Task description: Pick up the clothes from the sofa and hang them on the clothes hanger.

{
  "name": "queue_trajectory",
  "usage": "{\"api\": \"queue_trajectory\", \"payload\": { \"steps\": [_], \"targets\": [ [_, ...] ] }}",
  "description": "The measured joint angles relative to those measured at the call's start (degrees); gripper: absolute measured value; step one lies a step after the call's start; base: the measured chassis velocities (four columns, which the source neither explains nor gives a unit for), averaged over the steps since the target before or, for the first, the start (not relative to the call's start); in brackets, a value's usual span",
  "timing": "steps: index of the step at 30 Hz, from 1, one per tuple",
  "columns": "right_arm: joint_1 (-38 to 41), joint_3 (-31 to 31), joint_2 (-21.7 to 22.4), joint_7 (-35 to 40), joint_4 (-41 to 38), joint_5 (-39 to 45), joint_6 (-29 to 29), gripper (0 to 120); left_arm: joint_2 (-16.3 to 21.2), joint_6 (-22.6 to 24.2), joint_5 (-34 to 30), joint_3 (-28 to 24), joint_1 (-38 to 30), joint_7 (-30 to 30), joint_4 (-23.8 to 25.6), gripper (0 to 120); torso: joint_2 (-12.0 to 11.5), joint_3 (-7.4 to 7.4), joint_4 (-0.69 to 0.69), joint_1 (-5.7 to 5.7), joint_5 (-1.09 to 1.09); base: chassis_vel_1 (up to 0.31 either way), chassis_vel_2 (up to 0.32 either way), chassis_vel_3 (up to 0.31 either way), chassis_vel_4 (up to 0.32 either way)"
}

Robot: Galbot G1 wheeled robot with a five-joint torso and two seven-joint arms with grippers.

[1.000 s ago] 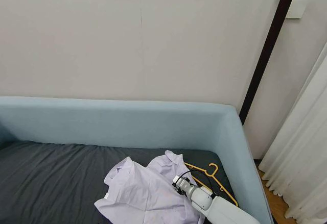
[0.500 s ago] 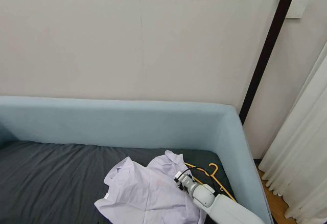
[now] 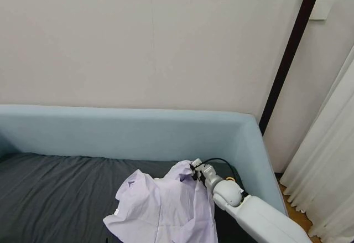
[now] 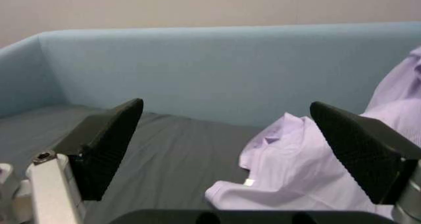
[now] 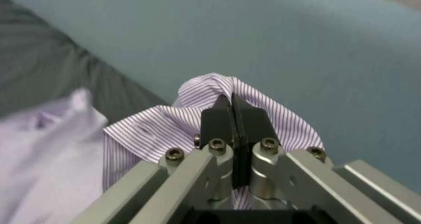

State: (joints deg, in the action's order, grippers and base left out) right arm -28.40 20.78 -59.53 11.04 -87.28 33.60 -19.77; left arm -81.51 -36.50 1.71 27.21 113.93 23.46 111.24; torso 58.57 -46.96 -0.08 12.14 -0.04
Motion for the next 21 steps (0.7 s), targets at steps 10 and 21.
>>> {"api": "queue_trajectory", "payload": {
  "steps": [10, 21],
  "targets": [
    [11.13, 0.26, 0.35, 5.32, -7.7, 8.93, -1.72, 0, -0.21, 0.0, 0.05, 0.13, 0.37, 0.06, 1.03, 100, 0.0, 0.0, 0.01, 0.0, -0.01, 0.0, 0.0, 0.0, 0.0],
    [20.4, -0.05, 0.08, 12.42, -13.43, 16.06, -5.13, 0, -1.02, -0.66, 0.23, 0.65, 0.9, 0.34, 2.14, 100, 0.0, 0.0, -0.02, 0.01, 0.0, 0.0, 0.0, 0.0, 0.0]
  ]
}}
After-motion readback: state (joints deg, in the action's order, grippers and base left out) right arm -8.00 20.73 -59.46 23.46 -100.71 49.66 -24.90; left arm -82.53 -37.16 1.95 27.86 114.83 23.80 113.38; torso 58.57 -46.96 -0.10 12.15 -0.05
